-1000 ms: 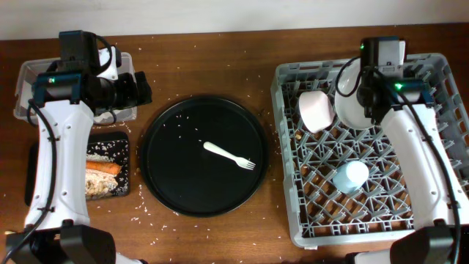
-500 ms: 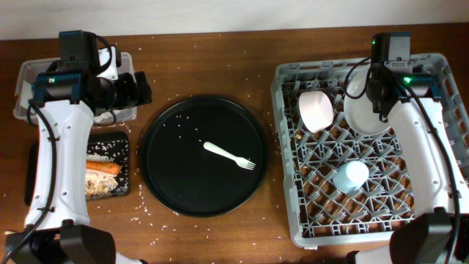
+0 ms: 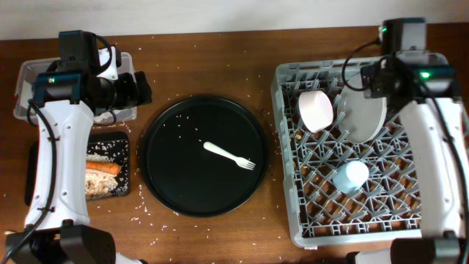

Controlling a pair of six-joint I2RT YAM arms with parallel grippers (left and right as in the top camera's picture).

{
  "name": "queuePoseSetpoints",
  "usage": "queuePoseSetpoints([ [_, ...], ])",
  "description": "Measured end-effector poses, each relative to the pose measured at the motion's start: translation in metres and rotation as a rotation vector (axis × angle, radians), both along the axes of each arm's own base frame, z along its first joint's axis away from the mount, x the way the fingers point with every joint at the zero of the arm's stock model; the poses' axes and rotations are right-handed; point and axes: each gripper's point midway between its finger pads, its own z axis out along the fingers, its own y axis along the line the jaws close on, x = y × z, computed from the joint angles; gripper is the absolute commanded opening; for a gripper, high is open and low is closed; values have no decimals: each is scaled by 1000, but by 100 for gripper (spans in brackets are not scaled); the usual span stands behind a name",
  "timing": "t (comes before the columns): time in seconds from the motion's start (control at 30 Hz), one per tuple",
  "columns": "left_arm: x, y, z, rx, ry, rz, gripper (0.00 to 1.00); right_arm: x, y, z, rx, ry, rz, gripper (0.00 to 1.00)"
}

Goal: Sort waste into correct bins and load items into the dishwasher rack
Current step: 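Move the right gripper back over the round black tray, then grasp the white plastic fork on the tray with the right gripper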

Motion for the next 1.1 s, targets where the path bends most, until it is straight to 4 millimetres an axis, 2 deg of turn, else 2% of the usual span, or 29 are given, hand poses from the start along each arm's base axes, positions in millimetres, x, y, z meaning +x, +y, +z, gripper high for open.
queuePoseSetpoints([
  [0.07,0,0,0,0,0,0,99,-3,24,18,93,-44,84,89],
  [0.1,0,0,0,0,0,0,99,-2,53,21,176,-56,181,88],
  [0.17,0,0,0,0,0,0,99,0,103,14,290,-32,329,89],
  [0.2,0,0,0,0,0,0,99,0,149,5,362,9,454,89],
  [0.23,0,0,0,1,0,0,99,-4,189,-8,401,64,557,89],
  [0.27,0,0,0,1,0,1,99,-12,231,-29,407,151,668,89],
  [0.33,0,0,0,1,0,1,99,-22,273,-58,401,252,772,89],
  [0.37,0,1,0,3,0,1,99,-28,297,-82,389,327,822,88],
  [0.4,0,1,0,3,0,2,99,-37,322,-117,376,429,871,88],
  [0.5,0,1,0,3,0,1,99,-54,351,-170,359,580,914,82],
  [0.63,0,1,0,3,0,2,99,-73,373,-218,331,704,947,72],
  [0.77,0,1,0,3,0,2,99,-80,373,-253,312,793,929,62],
  [0.9,0,1,0,3,0,2,99,-87,367,-266,304,839,913,60],
  [0.97,0,1,0,3,0,1,99,-93,361,-274,299,862,902,56],
  [1.1,0,1,0,3,0,1,99,-88,358,-277,301,851,895,36],
])
